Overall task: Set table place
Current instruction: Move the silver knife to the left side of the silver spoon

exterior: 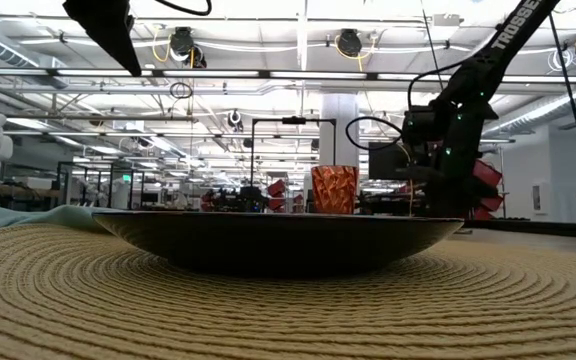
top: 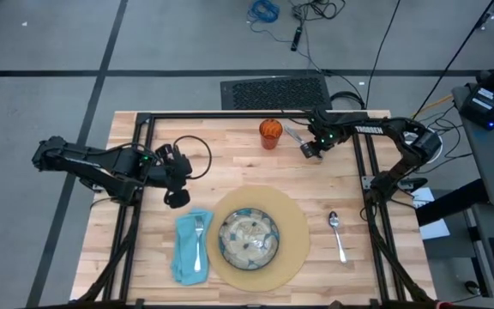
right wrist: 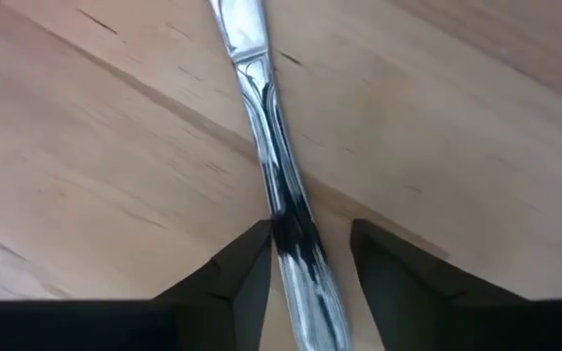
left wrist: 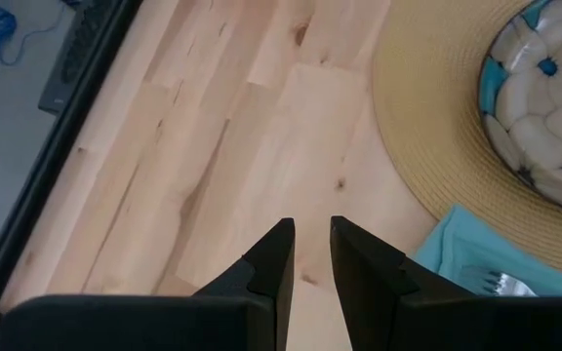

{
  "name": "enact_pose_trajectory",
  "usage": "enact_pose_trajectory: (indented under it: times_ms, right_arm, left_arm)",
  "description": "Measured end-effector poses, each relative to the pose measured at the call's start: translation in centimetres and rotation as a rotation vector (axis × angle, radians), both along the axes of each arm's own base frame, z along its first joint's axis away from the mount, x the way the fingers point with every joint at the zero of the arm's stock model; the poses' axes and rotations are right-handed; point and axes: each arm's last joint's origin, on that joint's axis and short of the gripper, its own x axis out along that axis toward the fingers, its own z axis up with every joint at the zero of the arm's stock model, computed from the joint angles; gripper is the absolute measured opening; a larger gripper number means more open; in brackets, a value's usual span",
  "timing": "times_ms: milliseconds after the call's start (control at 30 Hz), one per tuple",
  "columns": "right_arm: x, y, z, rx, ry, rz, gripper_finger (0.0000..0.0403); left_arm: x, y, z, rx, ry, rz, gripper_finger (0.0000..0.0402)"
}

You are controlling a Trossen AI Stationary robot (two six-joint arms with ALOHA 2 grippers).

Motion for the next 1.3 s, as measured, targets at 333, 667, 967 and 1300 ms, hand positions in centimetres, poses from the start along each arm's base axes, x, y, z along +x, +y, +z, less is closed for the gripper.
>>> enact_pose_trajectory:
  times_ms: [333, 667, 967, 1300]
  right_arm:
    - [0.6, 0.7, -0.1, -0.052, 0.068, 0.018, 0.0085]
    - [0.9, 1.1, -0.1, -0.068, 0.082, 0.081, 0.0027]
    - [2.0, 1.5, 1.5, -0.077, 0.042, 0.105, 0.0027]
    - [3.0, 4.6, 3.3, -0.057, 0.056, 0.121, 0.0006]
  left_arm:
    - [0.0, -0.1, 0.0, -0.025, 0.002, -0.012, 0.0056]
    - [0.2, -0.1, 0.1, -0.037, -0.014, -0.020, 0.0056]
    - [0.2, -0.2, 0.0, -0.042, -0.014, -0.023, 0.0056]
    - [0.2, -0.5, 0.0, -0.040, -0.013, -0.045, 0.0056]
